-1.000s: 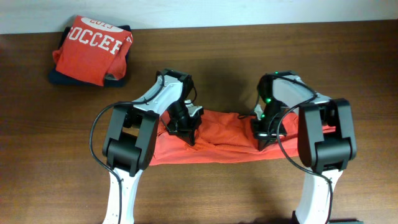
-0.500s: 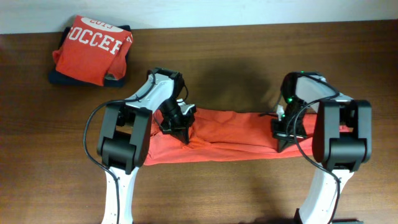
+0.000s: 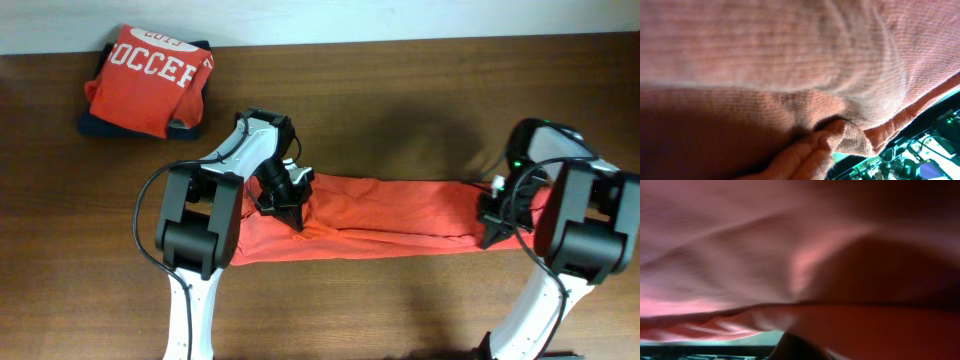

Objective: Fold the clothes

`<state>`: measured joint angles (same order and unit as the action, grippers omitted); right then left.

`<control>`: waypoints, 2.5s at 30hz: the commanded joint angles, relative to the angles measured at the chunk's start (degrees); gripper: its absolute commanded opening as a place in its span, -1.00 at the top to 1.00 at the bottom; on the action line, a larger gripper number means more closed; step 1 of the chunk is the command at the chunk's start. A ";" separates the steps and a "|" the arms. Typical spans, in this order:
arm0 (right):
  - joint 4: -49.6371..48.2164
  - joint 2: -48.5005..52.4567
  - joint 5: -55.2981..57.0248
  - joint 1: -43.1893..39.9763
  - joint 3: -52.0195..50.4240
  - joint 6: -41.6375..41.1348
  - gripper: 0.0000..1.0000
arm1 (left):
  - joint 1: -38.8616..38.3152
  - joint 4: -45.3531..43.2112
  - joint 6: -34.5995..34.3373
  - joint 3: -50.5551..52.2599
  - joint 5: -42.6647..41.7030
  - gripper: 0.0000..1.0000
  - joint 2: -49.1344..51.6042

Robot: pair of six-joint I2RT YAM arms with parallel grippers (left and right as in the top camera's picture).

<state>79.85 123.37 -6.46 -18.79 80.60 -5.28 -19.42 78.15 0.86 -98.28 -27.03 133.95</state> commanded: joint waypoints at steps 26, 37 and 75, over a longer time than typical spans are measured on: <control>-3.06 -0.13 -0.66 -23.74 7.72 -1.18 0.90 | 0.96 -0.70 -0.15 1.29 5.88 0.99 1.46; 10.23 -1.31 1.16 -21.38 26.71 -1.03 0.89 | 0.96 -1.46 -0.15 1.29 5.88 0.99 1.46; -24.70 -1.18 2.69 -14.73 -4.96 9.97 -0.10 | 0.96 -2.34 -0.15 1.29 5.84 0.73 1.46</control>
<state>59.00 118.80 -4.23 -35.75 80.73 4.47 -19.35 77.69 0.62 -98.17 -27.70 133.93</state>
